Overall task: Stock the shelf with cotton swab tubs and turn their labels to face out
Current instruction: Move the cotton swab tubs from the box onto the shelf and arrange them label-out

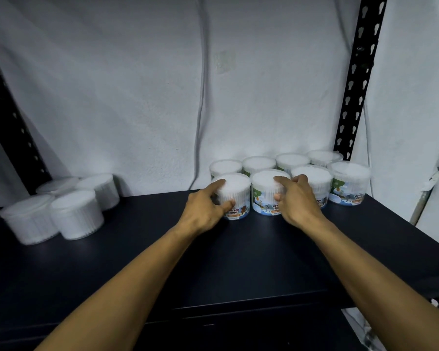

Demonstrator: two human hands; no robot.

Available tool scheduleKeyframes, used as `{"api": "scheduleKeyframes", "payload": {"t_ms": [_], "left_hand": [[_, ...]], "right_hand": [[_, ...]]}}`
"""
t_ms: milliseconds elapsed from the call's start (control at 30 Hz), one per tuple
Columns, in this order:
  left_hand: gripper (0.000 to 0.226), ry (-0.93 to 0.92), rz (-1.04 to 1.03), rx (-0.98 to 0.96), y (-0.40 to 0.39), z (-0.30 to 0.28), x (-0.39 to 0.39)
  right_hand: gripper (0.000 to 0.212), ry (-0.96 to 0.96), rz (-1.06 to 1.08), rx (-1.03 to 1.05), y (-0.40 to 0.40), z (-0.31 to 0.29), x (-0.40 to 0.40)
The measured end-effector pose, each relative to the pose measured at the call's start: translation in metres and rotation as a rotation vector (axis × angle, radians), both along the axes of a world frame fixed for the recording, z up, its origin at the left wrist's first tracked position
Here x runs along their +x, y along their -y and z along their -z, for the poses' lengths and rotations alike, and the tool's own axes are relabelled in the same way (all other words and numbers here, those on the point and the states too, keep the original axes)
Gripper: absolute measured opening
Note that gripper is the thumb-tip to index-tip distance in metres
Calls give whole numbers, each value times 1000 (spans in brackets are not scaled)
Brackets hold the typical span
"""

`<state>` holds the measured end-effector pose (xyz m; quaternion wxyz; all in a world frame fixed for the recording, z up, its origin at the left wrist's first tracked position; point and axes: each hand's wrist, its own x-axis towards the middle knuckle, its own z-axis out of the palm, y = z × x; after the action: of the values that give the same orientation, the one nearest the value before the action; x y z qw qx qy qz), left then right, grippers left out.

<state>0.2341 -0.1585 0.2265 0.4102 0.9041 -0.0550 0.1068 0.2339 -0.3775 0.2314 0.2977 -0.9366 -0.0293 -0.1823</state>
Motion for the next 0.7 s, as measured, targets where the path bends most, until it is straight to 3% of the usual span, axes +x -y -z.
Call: {"api": "scheduleKeyframes", "payload": {"t_ms": [100, 300, 400, 567, 700], "left_hand": [[74, 22, -17, 84, 1, 0, -3], [77, 220, -157, 584, 5, -10, -17], [73, 237, -146, 595, 1, -12, -20], [62, 272, -205, 522, -32, -15, -37], [52, 292, -300, 550, -97, -18, -58]], "right_hand": [[54, -19, 0, -84, 1, 1, -3], [56, 119, 102, -512, -4, 5, -17], [61, 140, 173, -624, -7, 8, -23], [37, 294, 159, -608, -28, 2, -38], [29, 435, -44, -567, -80, -6, -46]]}}
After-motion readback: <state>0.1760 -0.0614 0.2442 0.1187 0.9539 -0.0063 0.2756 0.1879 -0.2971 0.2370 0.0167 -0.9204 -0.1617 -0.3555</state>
